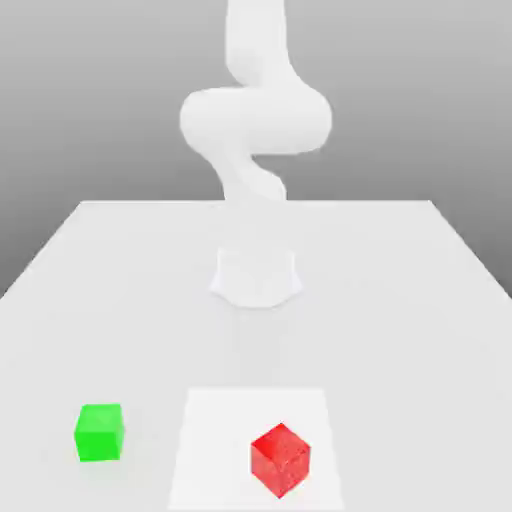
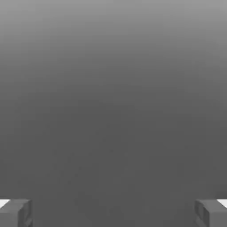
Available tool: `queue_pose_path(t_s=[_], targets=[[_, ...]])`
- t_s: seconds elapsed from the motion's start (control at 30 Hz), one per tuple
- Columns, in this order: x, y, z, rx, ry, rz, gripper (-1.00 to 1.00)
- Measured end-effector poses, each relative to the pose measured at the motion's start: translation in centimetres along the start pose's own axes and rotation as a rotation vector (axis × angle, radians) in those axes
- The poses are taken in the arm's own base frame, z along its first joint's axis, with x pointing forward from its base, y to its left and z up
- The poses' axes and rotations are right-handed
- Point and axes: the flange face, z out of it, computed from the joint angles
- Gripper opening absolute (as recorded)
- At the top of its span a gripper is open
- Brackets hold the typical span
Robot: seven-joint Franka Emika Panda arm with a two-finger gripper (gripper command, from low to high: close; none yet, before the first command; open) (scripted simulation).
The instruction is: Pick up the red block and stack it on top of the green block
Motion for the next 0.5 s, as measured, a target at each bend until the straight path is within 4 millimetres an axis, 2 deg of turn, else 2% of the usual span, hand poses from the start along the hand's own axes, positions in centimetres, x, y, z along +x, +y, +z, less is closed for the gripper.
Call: queue_pose_path(t_s=[0.1,0.23,0.37,0.5], targets=[[-1.1,0.2,6.7,-0.102,-0.027,0.087,0.0],[-3.1,1.7,14.8,-0.225,-0.063,0.198,0.0],[-5.6,4.4,22.3,-0.341,-0.101,0.312,0.0],[-8.9,7.8,28.8,-0.451,-0.145,0.428,0.0]])
